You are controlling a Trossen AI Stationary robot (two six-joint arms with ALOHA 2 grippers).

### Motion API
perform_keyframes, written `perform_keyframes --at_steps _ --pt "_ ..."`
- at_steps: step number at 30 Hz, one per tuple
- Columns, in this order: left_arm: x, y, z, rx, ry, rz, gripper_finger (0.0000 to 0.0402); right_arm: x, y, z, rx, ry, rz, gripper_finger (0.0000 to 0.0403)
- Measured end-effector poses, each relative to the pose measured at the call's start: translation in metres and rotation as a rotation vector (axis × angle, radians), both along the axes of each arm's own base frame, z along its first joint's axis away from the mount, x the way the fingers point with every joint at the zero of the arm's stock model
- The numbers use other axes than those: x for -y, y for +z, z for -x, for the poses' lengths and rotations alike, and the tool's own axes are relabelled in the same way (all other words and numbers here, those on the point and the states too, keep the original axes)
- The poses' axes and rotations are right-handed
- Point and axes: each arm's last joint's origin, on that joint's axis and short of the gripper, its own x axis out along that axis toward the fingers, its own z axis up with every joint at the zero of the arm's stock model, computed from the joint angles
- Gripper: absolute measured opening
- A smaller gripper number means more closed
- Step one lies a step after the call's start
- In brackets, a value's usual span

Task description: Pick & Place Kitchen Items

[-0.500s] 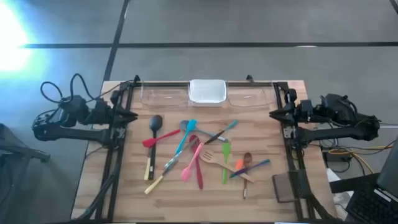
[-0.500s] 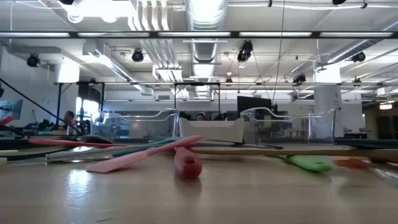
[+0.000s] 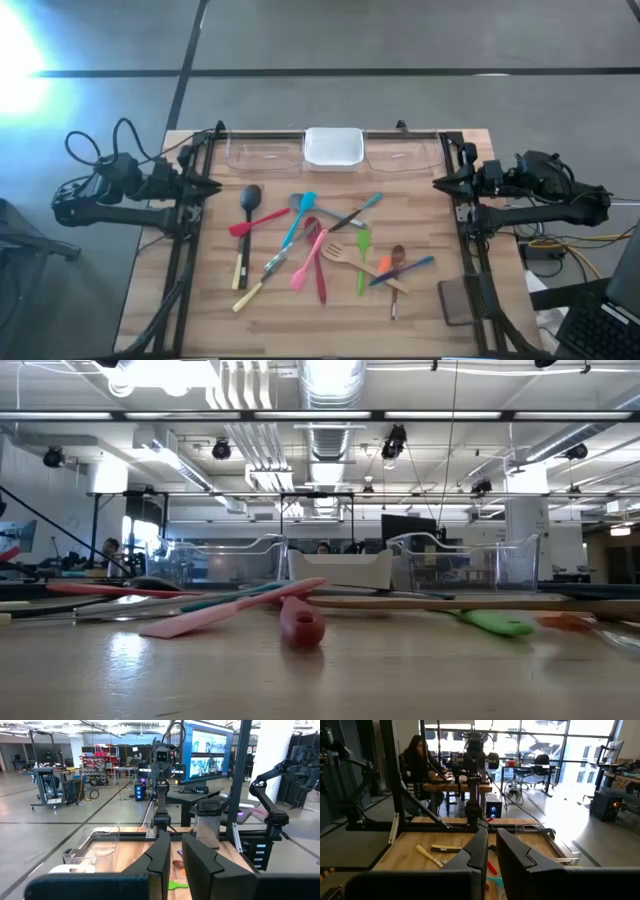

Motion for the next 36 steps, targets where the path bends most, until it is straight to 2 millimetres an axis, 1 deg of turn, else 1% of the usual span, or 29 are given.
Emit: perform_keyframes --at_steps 13,19,21,36 --pt "0.0 0.0003 0.0 0.003 0.0 0.0 0.0055 0.0 0.0 0.0 0.0 0.0 0.003 0.0031" --pt "0.0 0.0002 0.0 0.002 0.0 0.0 0.0055 0.0001 0.0008 -0.0003 0.007 -0.003 0.21 0.0031" --pt "0.0 0.0002 0.0001 0.002 0.0 0.0 0.0055 0.0001 0.0006 -0.0004 0.005 -0.002 0.242 0.0031" --pt "0.0 -0.0001 0.0 -0.001 0.0 0.0 0.0055 0.0 0.0005 -0.0004 0.004 -0.002 0.235 0.0031"
